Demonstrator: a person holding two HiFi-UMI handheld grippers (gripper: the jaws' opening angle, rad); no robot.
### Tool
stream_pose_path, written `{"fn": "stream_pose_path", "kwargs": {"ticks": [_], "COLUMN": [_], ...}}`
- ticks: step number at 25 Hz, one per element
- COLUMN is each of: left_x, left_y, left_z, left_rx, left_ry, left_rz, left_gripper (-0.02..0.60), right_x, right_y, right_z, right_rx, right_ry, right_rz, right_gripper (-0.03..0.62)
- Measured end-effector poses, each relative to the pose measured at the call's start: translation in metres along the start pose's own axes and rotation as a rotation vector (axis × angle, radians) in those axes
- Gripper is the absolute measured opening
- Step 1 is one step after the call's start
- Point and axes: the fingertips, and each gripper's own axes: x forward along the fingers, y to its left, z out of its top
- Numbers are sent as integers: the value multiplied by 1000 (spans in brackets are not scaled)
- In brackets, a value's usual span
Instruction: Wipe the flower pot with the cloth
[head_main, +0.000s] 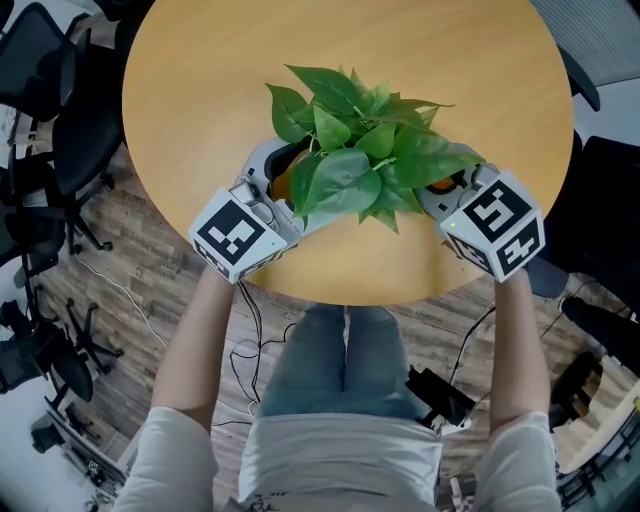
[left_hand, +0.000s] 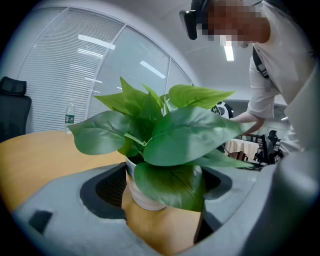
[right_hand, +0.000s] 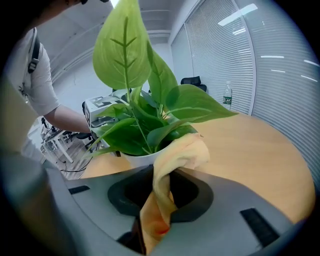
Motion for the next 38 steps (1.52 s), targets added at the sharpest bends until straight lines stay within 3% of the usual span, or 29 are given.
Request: {"fn": "stream_pose_path", "kwargs": {"ticks": [17,38], "left_x": [7,11], "left_y": [-5,-11], "left_z": [-1,-1], "left_rx": [-91,-181], "left_ry": [21,27], "left_rz": [269,546], "left_gripper": [422,419], "right_x": [-8,-4], "right_y": [14,43], "right_z": [-9,-23], "right_rx": [58,78], "right_ry": [-40,-68], "right_rz": [-30,23], "right_gripper": [84,84]}}
